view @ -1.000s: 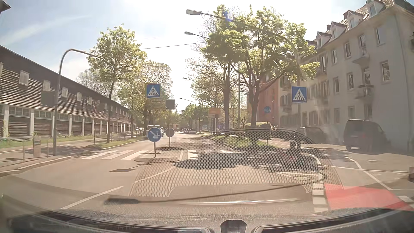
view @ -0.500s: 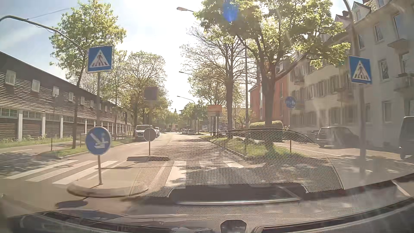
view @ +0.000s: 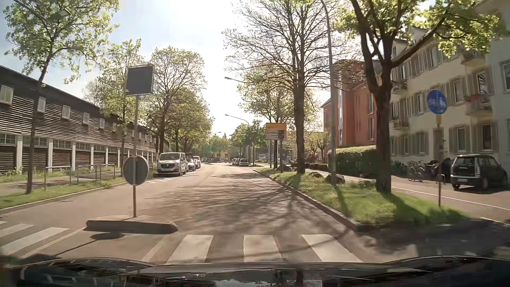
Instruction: Follow the waypoints while adhering to traffic rules and regulations
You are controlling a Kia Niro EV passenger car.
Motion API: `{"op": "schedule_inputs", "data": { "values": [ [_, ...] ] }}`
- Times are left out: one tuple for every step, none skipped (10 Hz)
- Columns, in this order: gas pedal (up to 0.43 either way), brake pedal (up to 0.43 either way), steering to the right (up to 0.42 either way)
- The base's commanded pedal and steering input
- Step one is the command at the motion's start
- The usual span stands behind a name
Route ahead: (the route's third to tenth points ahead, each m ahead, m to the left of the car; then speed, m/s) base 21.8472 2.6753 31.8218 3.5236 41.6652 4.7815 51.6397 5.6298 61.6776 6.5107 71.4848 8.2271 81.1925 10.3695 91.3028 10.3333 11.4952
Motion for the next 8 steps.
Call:
{"op": "schedule_inputs", "data": {
  "values": [
    [0.087,0.000,-0.030],
    [0.087,0.000,-0.029],
    [0.087,0.000,-0.027],
    [0.087,0.000,-0.026],
    [0.087,0.000,-0.026],
    [0.087,0.000,-0.026],
    [0.087,0.000,-0.026],
    [0.087,0.000,-0.026]
  ]
}}
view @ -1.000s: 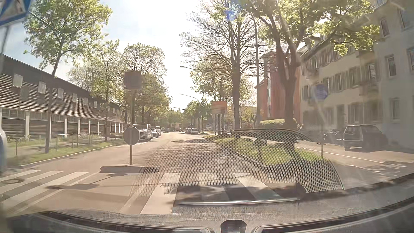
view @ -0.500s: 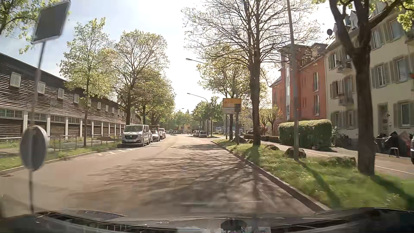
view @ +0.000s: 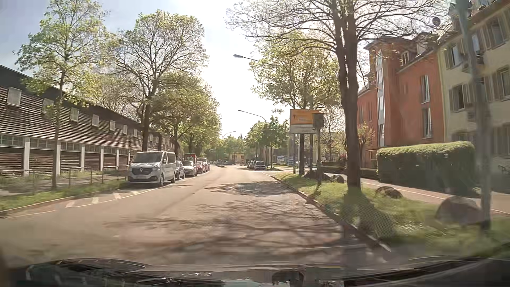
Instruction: Follow the waypoints while adhering to traffic rules and regulations
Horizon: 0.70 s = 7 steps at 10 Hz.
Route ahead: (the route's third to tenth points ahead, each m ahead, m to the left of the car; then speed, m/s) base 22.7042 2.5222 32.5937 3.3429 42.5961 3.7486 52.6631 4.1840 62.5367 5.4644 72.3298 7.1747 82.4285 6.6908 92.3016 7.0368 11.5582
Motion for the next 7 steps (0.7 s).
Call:
{"op": "schedule_inputs", "data": {
  "values": [
    [0.087,0.000,-0.025],
    [0.087,0.000,-0.023],
    [0.087,0.000,-0.023],
    [0.087,0.000,-0.023],
    [0.087,0.000,-0.022],
    [0.087,0.000,-0.020],
    [0.087,0.000,-0.018]
  ]
}}
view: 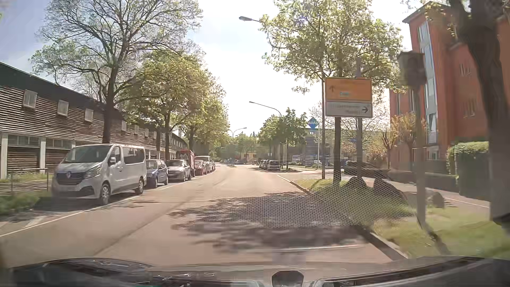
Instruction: Follow the waypoints while adhering to traffic rules and regulations
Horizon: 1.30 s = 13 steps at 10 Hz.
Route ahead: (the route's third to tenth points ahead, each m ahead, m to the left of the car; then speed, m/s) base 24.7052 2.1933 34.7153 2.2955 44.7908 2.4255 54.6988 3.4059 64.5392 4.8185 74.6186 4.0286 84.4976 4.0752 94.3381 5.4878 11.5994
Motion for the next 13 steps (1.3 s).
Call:
{"op": "schedule_inputs", "data": {
  "values": [
    [0.087,0.000,-0.017],
    [0.087,0.000,-0.015],
    [0.087,0.000,-0.014],
    [0.087,0.000,-0.013],
    [0.087,0.000,-0.012],
    [0.087,0.000,-0.011],
    [0.087,0.000,-0.011],
    [0.087,0.000,-0.010],
    [0.087,0.000,-0.009],
    [0.087,0.000,-0.009],
    [0.087,0.000,-0.009],
    [0.087,0.000,-0.008],
    [0.087,0.000,-0.007]
  ]
}}
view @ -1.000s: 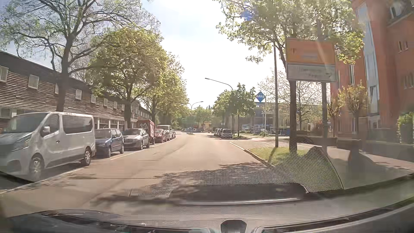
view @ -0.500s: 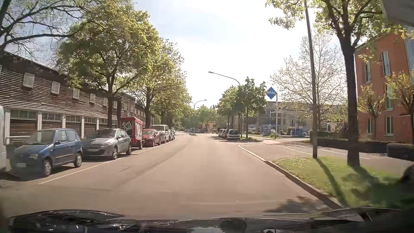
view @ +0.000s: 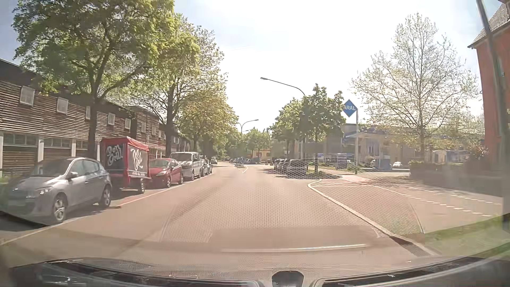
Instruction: Follow the waypoints while adhering to traffic rules and regulations
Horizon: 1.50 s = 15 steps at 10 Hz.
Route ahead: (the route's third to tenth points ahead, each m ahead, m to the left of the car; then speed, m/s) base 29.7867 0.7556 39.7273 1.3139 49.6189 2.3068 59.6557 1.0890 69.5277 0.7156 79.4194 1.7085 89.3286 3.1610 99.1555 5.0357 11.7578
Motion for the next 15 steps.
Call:
{"op": "schedule_inputs", "data": {
  "values": [
    [0.087,0.000,-0.005],
    [0.087,0.000,-0.005],
    [0.087,0.000,-0.005],
    [0.087,0.000,-0.004],
    [0.087,0.000,-0.003],
    [0.087,0.000,-0.003],
    [0.087,0.000,-0.001],
    [0.087,0.000,0.000],
    [0.087,0.000,0.000],
    [0.087,0.000,0.000],
    [0.087,0.000,0.001],
    [0.087,0.000,0.001],
    [0.087,0.000,0.001],
    [0.087,0.000,0.001],
    [0.087,0.000,0.001]
  ]
}}
